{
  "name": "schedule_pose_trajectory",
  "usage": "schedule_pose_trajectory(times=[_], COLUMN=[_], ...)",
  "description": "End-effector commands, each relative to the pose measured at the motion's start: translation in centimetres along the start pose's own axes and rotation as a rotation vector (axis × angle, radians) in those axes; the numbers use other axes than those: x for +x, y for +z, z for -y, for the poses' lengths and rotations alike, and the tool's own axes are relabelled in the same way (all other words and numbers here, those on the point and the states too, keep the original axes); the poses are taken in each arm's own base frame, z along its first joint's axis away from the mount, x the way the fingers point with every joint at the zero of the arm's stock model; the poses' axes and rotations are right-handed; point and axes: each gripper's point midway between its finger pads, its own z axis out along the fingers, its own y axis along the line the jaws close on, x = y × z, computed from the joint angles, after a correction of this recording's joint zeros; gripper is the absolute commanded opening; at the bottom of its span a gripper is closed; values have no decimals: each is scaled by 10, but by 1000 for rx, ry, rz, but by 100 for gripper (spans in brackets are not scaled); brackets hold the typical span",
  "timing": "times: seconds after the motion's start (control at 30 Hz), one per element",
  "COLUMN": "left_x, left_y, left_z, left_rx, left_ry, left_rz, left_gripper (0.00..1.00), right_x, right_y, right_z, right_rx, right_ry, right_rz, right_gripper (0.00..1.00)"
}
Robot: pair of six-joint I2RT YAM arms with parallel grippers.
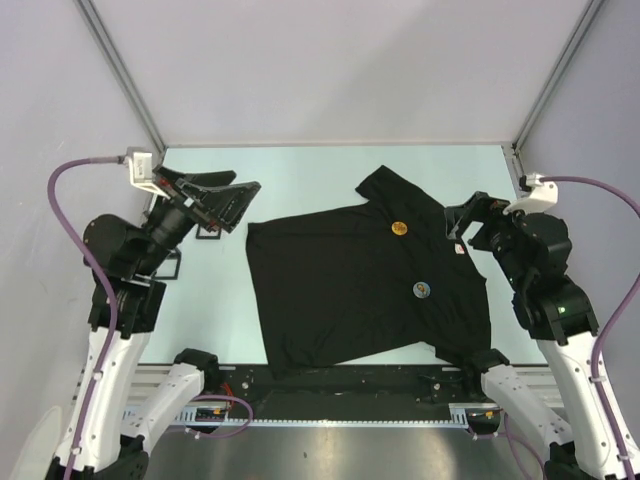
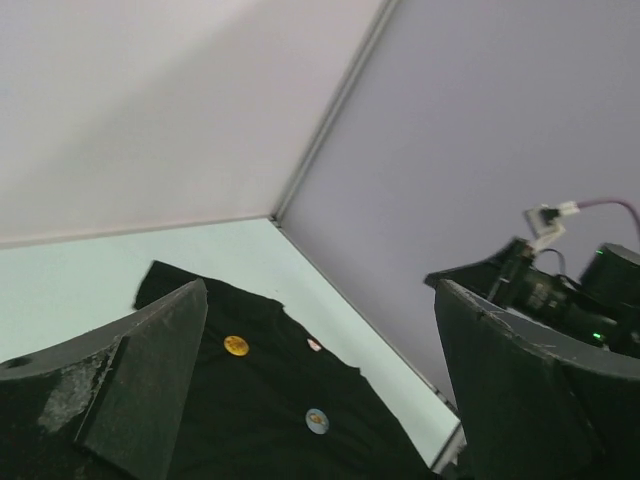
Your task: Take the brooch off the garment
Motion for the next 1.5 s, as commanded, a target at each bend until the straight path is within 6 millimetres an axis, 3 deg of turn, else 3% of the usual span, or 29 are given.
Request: schedule_pose_trajectory(times=[0.0,0.07,0.1,0.2,0.23,0.3,0.33,0.37,0.43,0.5,0.57,0.7,0.83,0.87,0.9,0.93,0.97,1.03,1.07,1.1,1.13,1.2,1.23,1.37,1.47], left_x=[18,26,37,65,88,111,130,149,177,207,243,313,369,374,400,409,410,442,447,452,470,476,492,511,526], left_y=[11,17,24,38,49,60,62,71,74,83,88,87,90,97,96,98,108,108,115,118,115,127,126,142,148], left_z=[8,11,4,8,9,10,20,14,24,14,16,26,27,32,28,31,39,36,39,42,39,48,42,34,32], left_rx=[112,160,154,185,199,202,227,211,236,187,185,205,196,206,191,202,222,209,215,224,221,256,239,208,203], left_ry=[-61,-72,-92,-114,-137,-134,-146,-145,-144,-135,-141,-162,-180,-185,-197,-207,-209,-218,-219,-223,-244,-256,-265,-254,-262], left_rz=[-71,-93,-122,-205,-271,-331,-383,-425,-482,-530,-600,-745,-847,-851,-909,-936,-931,-997,-995,-995,-1037,-1031,-1058,-1076,-1092], left_gripper=[100,100,100,99,99,96,93,93,88,85,81,57,47,44,39,37,35,33,33,32,31,30,29,24,20], right_x=[7,21,28,55,65,91,100,115,125,144,157,195,216,219,221,233,236,244,250,247,248,255,255,265,269], right_y=[4,10,12,22,24,31,31,32,33,31,30,22,21,23,25,27,28,31,32,37,39,43,44,49,51], right_z=[4,8,8,11,9,8,4,7,5,9,12,25,49,54,61,68,72,92,92,97,98,95,98,86,90], right_rx=[47,68,75,99,89,82,68,77,68,65,69,121,254,271,294,307,316,368,352,350,335,289,290,181,182], right_ry=[16,9,9,18,14,-2,-10,-12,-11,11,34,107,204,224,261,273,298,352,376,407,416,439,450,433,450], right_rz=[-50,-110,-138,-244,-278,-367,-393,-425,-428,-453,-472,-539,-530,-526,-522,-531,-535,-533,-555,-534,-537,-561,-562,-615,-625], right_gripper=[100,100,100,100,100,100,100,100,100,100,100,97,79,74,73,73,65,56,50,50,50,51,50,49,48])
